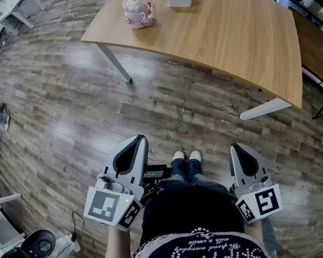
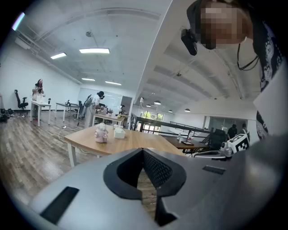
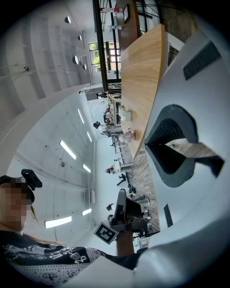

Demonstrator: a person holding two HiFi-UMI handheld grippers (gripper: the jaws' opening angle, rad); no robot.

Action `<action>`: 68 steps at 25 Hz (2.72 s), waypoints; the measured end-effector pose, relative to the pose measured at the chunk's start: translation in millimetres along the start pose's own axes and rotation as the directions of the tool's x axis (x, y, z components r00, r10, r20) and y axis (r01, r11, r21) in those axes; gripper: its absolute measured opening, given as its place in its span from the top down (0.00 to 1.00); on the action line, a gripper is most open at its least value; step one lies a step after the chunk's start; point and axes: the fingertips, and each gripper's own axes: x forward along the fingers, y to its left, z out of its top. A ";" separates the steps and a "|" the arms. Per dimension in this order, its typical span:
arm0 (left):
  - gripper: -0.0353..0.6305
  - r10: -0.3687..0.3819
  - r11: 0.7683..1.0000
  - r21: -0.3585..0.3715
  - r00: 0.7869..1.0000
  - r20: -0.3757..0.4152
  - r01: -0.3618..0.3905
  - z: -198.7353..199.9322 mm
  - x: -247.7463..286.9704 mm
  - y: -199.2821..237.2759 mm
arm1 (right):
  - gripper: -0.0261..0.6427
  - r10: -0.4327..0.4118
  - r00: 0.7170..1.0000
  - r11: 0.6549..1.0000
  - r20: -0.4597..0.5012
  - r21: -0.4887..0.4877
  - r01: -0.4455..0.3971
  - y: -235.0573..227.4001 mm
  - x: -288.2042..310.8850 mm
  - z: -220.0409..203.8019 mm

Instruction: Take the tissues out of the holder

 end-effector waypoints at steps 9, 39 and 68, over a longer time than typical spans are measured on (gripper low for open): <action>0.94 0.014 1.000 -0.011 1.000 -0.004 -0.014 -1.1 -2.3 4.3 | 0.94 -0.001 1.000 1.000 -0.001 0.009 0.001 -0.6 0.2 0.0; 0.94 0.015 1.000 -0.001 0.998 0.064 -0.015 9.6 41.4 -40.9 | 0.94 0.069 0.996 0.997 0.051 0.013 -0.070 -52.5 -4.3 3.9; 0.94 -0.057 0.998 -0.008 0.997 0.056 0.058 62.5 120.9 61.9 | 0.94 -0.038 0.997 0.998 0.062 0.048 0.035 -65.7 115.5 51.7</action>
